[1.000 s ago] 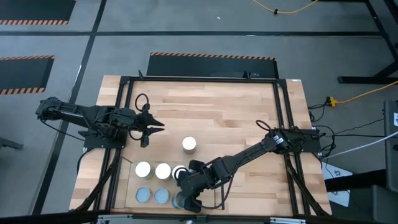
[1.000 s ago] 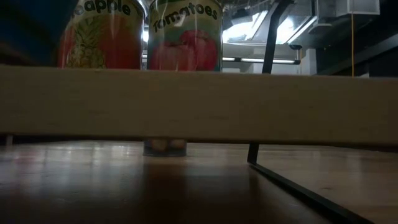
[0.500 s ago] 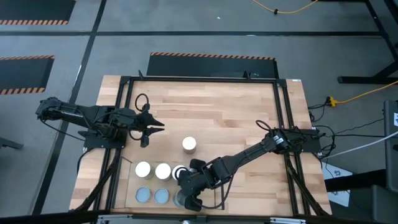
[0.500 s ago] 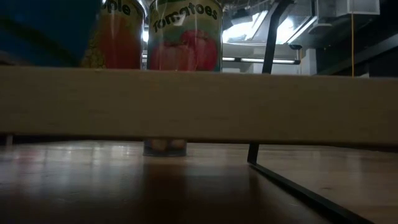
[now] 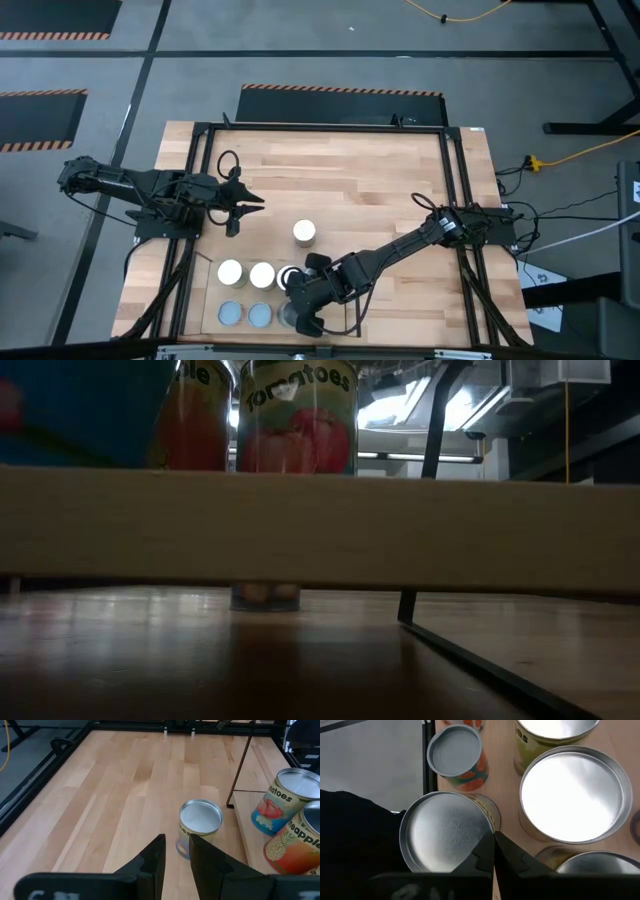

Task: Pick and place cans onto a shelf
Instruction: Put the canned cherries on the shelf, then put the canned peaches on the shelf

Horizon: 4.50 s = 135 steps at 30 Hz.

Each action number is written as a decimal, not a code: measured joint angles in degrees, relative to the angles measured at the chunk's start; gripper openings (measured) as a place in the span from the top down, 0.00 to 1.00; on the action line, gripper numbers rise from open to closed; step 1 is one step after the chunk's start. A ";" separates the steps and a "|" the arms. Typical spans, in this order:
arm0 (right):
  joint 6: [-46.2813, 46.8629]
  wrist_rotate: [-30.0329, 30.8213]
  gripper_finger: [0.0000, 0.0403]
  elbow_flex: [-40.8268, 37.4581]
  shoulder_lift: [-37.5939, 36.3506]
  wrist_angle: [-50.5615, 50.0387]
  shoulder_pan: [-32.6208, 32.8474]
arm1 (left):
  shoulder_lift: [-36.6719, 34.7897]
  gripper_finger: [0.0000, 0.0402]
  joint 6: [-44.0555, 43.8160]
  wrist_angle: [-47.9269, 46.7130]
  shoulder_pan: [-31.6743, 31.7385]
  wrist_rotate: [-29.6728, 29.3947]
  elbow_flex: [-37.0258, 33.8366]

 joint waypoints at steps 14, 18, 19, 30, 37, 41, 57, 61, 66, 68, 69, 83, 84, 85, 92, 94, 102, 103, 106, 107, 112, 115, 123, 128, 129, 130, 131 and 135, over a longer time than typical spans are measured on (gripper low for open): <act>0.33 -0.03 0.97 0.02 -0.02 -2.48 0.01 | -0.01 0.80 0.00 -0.02 0.00 0.00 -0.02; 0.33 -0.02 0.95 0.00 -0.02 -1.74 0.00 | -0.01 0.80 0.00 -0.02 0.01 -0.01 -0.02; 0.33 -0.02 0.94 0.01 -0.02 -1.49 -0.01 | -0.01 0.80 0.00 -0.02 -0.01 -0.01 -0.02; 0.34 -0.02 0.94 0.00 -0.02 -0.76 0.02 | -0.01 0.80 0.00 -0.02 -0.01 0.00 -0.07; 0.41 -0.02 0.94 0.01 -0.03 -0.72 -0.01 | -0.01 0.80 0.00 -0.16 0.01 -0.01 -0.07; 0.37 -0.88 0.94 1.37 -0.07 -0.95 -0.01 | -0.01 0.80 0.00 -0.33 0.01 -0.01 -0.07; 1.83 -4.01 0.94 4.30 -2.01 -12.95 5.23 | 0.01 0.80 0.00 -0.71 -0.01 0.01 -0.07; 3.05 -2.82 0.94 2.32 -1.96 -12.04 6.28 | 0.01 0.80 0.00 -0.79 0.00 0.01 -0.07; 3.60 -2.44 0.94 -1.61 -1.97 -9.25 6.38 | 0.01 0.80 -0.04 -0.77 -0.01 0.01 -0.07; 3.58 -2.43 0.94 -3.43 -1.97 -6.57 6.35 | 0.01 0.80 -0.11 -0.77 0.00 0.01 -0.07; 3.55 -2.43 0.94 -4.31 -1.97 -5.70 6.37 | 0.01 0.80 -0.11 -0.76 0.00 0.01 -0.07; 3.27 0.00 0.94 -9.16 -1.88 6.46 5.54 | 0.01 0.80 -0.11 -0.76 0.01 0.01 -0.07; 3.25 0.01 0.94 -9.16 -1.88 6.64 5.54 | 0.01 0.80 -0.12 -0.76 0.00 0.01 -0.07; 3.18 0.03 0.94 -9.16 -1.88 6.84 5.50 | 0.01 0.80 -0.11 -0.76 0.01 0.01 -0.07; 3.08 3.26 0.94 -9.16 -1.88 9.63 5.52 | 0.01 0.80 -0.11 -0.76 0.00 0.00 -0.07; 3.01 4.02 0.94 -9.15 -1.88 9.83 5.51 | 0.01 0.80 -0.11 -0.76 0.01 0.01 -0.07; 3.04 3.93 0.94 -9.15 -1.91 9.73 5.57 | 0.01 0.80 -0.11 -0.76 0.00 0.01 -0.07; 3.03 3.57 0.94 -9.07 -1.95 9.62 5.57 | 0.01 0.80 -0.11 -0.76 0.00 0.01 -0.07; 2.15 1.19 0.94 -6.83 -1.99 7.10 5.57 | 0.01 0.80 -0.11 -0.75 0.00 0.01 -0.07; 1.69 0.41 0.94 -6.03 -2.09 6.44 5.57 | 0.01 0.80 -0.11 -0.74 0.01 0.01 -0.07; -3.32 -0.06 0.94 0.08 -2.20 0.24 5.57 | 0.01 0.80 -0.11 -0.74 0.01 0.01 -0.07; -6.80 2.17 0.94 3.99 -2.29 -4.92 5.45 | 0.01 0.80 -0.08 -0.74 -0.01 0.01 -0.07; -15.23 14.98 0.94 5.14 -4.07 -11.14 1.75 | -0.01 0.80 -0.05 1.60 -0.01 0.01 -0.04; -17.64 16.84 0.94 5.15 -4.07 -10.77 -1.72 | -0.92 0.80 0.77 7.46 -0.01 2.30 -0.04; -17.71 17.01 0.94 5.14 -4.07 -10.76 -2.60 | -1.60 0.80 1.37 8.54 -0.01 3.29 -0.04; -17.85 17.06 0.93 5.14 -4.07 -10.74 -3.41 | -2.20 0.80 1.93 9.49 -0.01 4.28 0.00; -17.89 17.03 0.92 5.15 -4.07 -10.63 -4.25 | -2.88 0.80 2.38 9.92 -0.01 4.88 0.02; -18.91 14.20 0.86 5.14 -4.07 -9.56 -7.43 | -7.48 0.80 3.46 9.93 -0.01 5.43 0.04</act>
